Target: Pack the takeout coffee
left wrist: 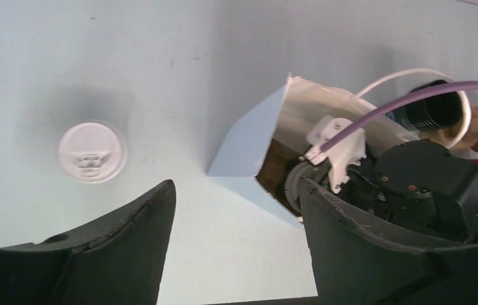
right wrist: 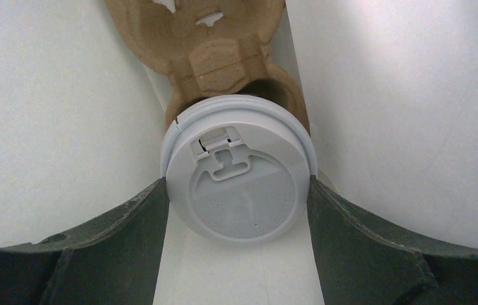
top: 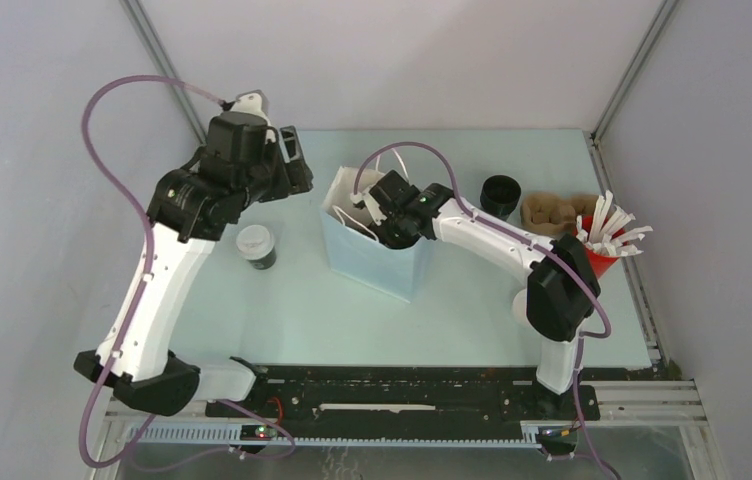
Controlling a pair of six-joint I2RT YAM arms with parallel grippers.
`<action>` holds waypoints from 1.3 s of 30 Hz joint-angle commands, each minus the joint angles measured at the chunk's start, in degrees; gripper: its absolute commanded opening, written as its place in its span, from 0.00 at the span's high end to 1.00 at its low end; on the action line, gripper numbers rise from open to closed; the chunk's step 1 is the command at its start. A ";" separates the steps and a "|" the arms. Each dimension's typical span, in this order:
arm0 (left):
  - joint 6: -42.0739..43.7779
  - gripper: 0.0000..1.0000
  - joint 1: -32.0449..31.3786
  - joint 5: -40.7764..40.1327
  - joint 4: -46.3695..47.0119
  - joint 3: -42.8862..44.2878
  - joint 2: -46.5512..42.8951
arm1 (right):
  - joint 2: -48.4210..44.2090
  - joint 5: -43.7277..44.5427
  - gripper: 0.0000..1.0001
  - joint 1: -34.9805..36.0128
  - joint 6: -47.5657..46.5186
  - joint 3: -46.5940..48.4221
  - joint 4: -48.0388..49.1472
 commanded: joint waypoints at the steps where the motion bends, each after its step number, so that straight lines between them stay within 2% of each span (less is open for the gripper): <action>1: 1.62 0.22 1.65 -8.01 -4.47 3.35 -3.08 | 4.95 -5.95 0.82 1.28 5.35 -6.57 -6.29; 4: 1.56 0.19 4.83 -8.01 -5.86 1.86 -4.28 | 5.16 -5.43 0.81 1.31 5.72 -10.16 -3.53; 10: 0.67 0.18 11.36 -4.31 -5.24 -7.70 -8.80 | 10.58 -2.96 0.81 0.96 6.79 -10.66 -5.28; 15: -1.53 0.18 17.16 0.95 -3.06 -17.46 -13.65 | 10.94 -2.81 0.80 1.10 6.81 -11.40 -7.61; 20: -2.40 0.18 19.80 2.90 -1.56 -23.12 -16.89 | 8.50 -2.19 0.77 1.39 6.81 -10.83 -9.38; 23: -2.98 0.18 19.91 4.05 -1.05 -23.84 -17.49 | 5.21 -3.39 0.61 1.35 6.81 -4.50 -10.32; 28: -4.06 0.19 19.84 6.39 -0.42 -24.97 -18.86 | 6.65 -3.40 0.48 1.31 6.81 9.24 -17.54; 32: -4.12 0.19 19.84 7.56 -0.76 -25.69 -20.20 | 6.01 -2.55 0.29 1.66 8.59 14.75 -20.45; 39: -4.06 0.19 19.84 8.48 -1.31 -26.69 -21.71 | 4.69 -1.14 0.13 2.51 9.90 23.24 -24.80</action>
